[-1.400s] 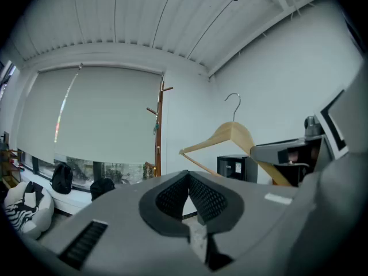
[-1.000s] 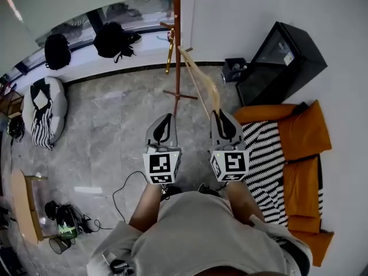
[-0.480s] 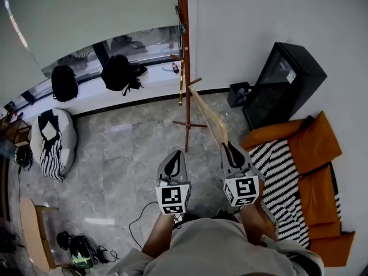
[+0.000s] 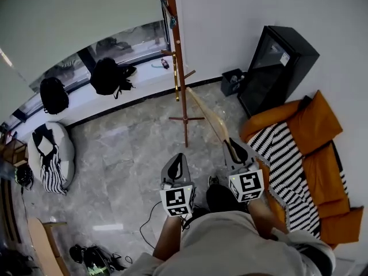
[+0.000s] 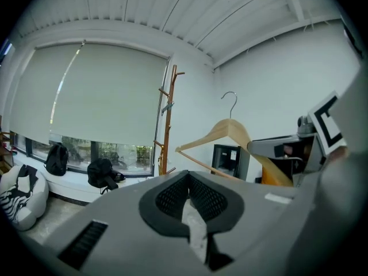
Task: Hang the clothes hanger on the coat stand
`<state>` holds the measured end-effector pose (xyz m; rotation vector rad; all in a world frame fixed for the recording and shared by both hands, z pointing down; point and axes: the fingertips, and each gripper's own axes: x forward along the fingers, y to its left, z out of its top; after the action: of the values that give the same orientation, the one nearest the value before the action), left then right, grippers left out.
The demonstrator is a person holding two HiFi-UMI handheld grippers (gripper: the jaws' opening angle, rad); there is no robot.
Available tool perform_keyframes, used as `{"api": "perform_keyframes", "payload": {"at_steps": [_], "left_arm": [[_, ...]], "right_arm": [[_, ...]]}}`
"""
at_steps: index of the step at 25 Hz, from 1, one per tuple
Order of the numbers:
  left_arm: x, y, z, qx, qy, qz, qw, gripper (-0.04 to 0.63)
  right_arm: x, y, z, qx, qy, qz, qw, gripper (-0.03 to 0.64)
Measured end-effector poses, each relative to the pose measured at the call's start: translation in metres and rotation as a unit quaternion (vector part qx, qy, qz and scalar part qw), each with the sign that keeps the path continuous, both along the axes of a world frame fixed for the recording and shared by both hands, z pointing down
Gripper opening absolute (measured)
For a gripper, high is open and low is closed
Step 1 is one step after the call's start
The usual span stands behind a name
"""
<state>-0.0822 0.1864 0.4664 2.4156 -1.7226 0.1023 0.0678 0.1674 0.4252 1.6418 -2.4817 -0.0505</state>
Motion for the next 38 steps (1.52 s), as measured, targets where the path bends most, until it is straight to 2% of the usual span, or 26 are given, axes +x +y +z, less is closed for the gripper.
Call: {"api": "perform_keyframes", "payload": {"at_steps": [4, 12, 17, 21, 24, 30, 35, 38], "left_arm": [[0.000, -0.016, -0.007, 0.005, -0.013, 0.003, 0.9999, 0.009], [-0.034, -0.085, -0.024, 0.002, -0.032, -0.029, 0.9991, 0.009], [-0.016, -0.139, -0.028, 0.004, -0.038, -0.025, 0.9990, 0.008], [0.007, -0.182, -0.025, -0.012, -0.064, -0.020, 0.9977, 0.009], [0.021, -0.213, -0.033, -0.009, -0.072, -0.020, 0.9972, 0.008], [0.036, -0.241, -0.037, -0.010, -0.088, -0.018, 0.9959, 0.008], [0.044, -0.243, -0.029, -0.001, -0.069, -0.016, 0.9975, 0.009], [0.030, -0.242, -0.028, 0.006, -0.063, -0.028, 0.9976, 0.009]], "right_arm": [[-0.010, -0.028, 0.002, -0.007, -0.010, -0.012, 1.000, 0.048], [-0.049, -0.099, -0.004, -0.006, -0.034, -0.058, 0.998, 0.047], [-0.037, -0.150, -0.008, -0.002, -0.037, -0.071, 0.997, 0.048], [-0.017, -0.187, -0.007, -0.012, -0.067, -0.083, 0.994, 0.047], [-0.008, -0.211, -0.013, -0.012, -0.088, -0.092, 0.992, 0.048], [-0.010, -0.233, -0.012, -0.012, -0.104, -0.132, 0.986, 0.048], [-0.004, -0.236, -0.003, -0.008, -0.093, -0.131, 0.987, 0.047], [-0.008, -0.229, 0.006, -0.017, -0.092, -0.129, 0.987, 0.047]]}}
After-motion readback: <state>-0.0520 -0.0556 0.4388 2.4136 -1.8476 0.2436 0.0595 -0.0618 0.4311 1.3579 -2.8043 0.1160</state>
